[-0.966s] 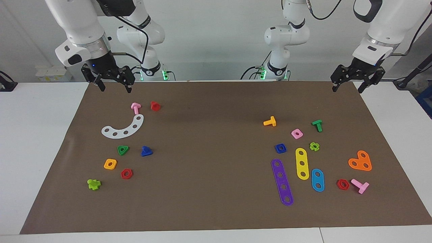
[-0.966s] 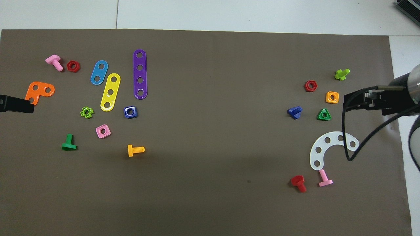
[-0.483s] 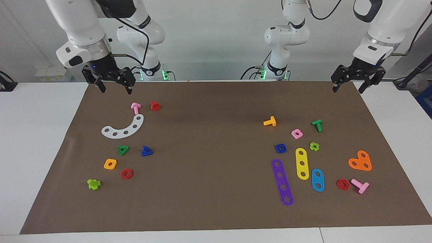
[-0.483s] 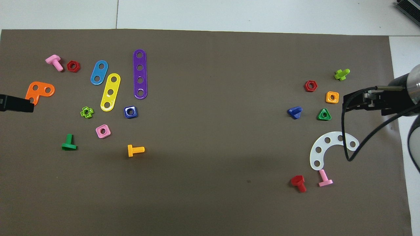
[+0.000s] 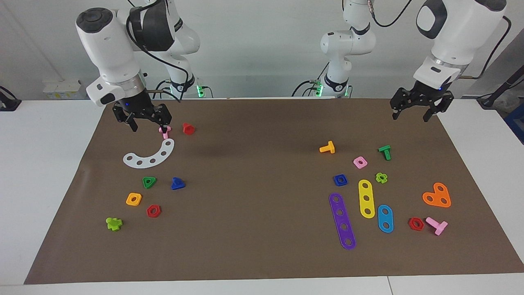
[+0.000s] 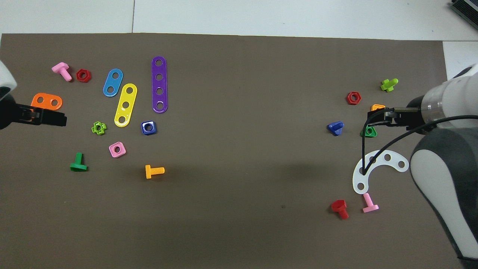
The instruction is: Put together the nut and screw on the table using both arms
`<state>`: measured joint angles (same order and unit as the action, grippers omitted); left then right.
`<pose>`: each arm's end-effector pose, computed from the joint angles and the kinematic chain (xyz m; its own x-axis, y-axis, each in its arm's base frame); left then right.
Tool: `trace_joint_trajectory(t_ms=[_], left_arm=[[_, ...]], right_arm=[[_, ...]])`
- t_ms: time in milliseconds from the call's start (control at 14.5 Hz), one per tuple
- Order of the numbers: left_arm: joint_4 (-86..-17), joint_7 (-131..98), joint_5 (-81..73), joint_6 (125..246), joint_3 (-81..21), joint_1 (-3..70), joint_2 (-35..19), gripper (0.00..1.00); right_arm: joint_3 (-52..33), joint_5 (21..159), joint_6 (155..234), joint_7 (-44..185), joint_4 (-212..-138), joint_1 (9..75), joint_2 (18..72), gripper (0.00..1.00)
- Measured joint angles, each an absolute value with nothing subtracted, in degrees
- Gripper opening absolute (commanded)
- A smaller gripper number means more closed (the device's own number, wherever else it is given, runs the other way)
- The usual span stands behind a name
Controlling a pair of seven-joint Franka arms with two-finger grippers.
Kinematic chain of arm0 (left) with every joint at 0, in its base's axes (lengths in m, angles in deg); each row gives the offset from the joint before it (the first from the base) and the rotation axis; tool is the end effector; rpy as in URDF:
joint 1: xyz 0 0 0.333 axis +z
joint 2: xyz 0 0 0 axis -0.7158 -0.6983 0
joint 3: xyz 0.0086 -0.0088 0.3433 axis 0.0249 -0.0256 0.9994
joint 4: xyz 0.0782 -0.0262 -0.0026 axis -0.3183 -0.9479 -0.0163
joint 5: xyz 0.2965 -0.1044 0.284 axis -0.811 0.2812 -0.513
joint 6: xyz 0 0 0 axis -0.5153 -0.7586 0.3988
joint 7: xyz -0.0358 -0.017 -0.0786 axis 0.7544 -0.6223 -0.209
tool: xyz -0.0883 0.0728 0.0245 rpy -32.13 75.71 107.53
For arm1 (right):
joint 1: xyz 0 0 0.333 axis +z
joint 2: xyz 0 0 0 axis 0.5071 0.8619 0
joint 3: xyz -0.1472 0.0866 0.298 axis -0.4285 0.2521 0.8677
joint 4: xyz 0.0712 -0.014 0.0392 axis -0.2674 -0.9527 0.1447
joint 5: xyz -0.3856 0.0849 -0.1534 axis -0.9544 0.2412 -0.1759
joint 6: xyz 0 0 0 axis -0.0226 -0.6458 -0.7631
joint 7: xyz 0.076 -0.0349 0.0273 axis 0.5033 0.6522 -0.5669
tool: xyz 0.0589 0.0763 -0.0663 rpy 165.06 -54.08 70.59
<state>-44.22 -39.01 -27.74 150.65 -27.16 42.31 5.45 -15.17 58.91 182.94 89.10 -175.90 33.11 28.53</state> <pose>0.5824 -0.0362 0.5955 0.9791 -0.1800 0.0944 -0.1814 -0.9834 0.0060 0.5899 0.0449 0.5516 0.9931 -0.1071 0.0483 -0.1071 -0.9942 -0.0022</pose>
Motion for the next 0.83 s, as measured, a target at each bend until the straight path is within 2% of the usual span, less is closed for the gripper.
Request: trace_joint_trajectory(t_ms=[207, 414, 552, 828], left_arm=[[-50.2, -35.0, -26.9, 160.0, -27.3, 38.9, 2.7, 1.00], [-52.5, -31.2, -26.9, 168.1, -27.4, 36.4, -2.6, 1.00], [-56.1, -30.2, -26.9, 174.7, -27.3, 35.7, -4.2, 1.00], [-61.5, -26.4, -26.8, 184.0, -27.4, 35.1, -6.2, 1.00]], right_arm=[[-15.2, 58.9, 188.2, 89.1, -176.8, 33.1, 32.6, 0.96], [-15.1, 58.9, 194.9, 89.1, -177.4, 33.5, 38.4, 0.96], [-15.1, 58.9, 199.6, 89.1, -178.3, 34.0, 41.9, 0.95], [-15.1, 58.9, 204.0, 89.1, -180.7, 34.0, 45.1, 0.91]])
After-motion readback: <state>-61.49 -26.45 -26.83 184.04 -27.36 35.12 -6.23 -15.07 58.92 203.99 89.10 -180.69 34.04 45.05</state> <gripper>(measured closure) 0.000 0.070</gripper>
